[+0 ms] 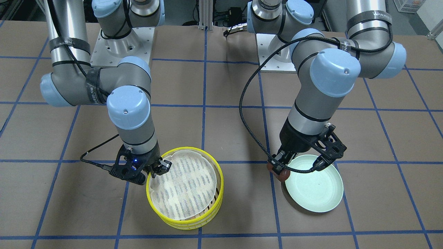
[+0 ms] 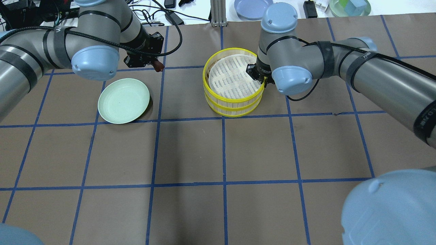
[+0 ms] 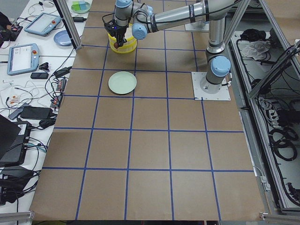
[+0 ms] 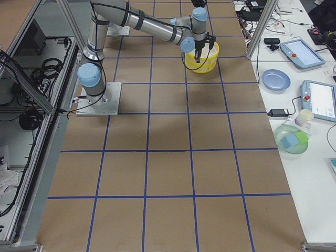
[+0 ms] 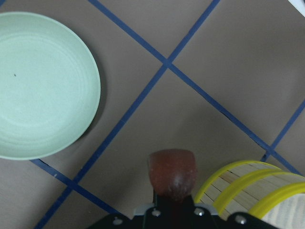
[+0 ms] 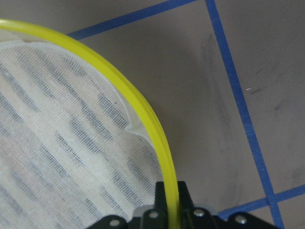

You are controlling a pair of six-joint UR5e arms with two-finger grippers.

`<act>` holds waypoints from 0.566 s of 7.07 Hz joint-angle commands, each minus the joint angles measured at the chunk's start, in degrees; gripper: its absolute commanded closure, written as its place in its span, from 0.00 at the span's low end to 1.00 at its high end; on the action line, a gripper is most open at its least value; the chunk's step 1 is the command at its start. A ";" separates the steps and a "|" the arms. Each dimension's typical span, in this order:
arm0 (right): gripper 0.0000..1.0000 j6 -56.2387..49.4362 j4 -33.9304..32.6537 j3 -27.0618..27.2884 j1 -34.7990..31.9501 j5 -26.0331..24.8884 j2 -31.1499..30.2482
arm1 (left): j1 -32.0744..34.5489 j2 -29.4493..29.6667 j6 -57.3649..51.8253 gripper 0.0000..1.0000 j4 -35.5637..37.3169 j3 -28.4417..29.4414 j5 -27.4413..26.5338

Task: Stack buns with steamer

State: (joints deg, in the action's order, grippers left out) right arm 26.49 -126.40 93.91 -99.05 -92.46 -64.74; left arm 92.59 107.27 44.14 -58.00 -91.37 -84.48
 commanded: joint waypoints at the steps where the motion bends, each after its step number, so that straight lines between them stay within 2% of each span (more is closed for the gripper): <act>1: 0.11 -0.12 -0.16 0.04 0.00 -0.79 0.06 | 0.75 0.40 7.25 1.00 -0.01 -0.04 5.27; 2: 0.00 -0.30 0.01 -0.57 0.17 -0.27 -0.64 | 1.79 0.31 9.01 1.00 -0.01 -0.04 5.46; 4: 0.00 -5.71 5.17 -1.01 1.66 -0.27 -5.71 | 2.85 2.05 9.73 1.00 1.04 -0.13 7.55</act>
State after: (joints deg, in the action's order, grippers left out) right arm 24.20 -124.50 93.18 -98.34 -92.92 -67.26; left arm 94.89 108.30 53.33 -57.68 -91.46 -78.56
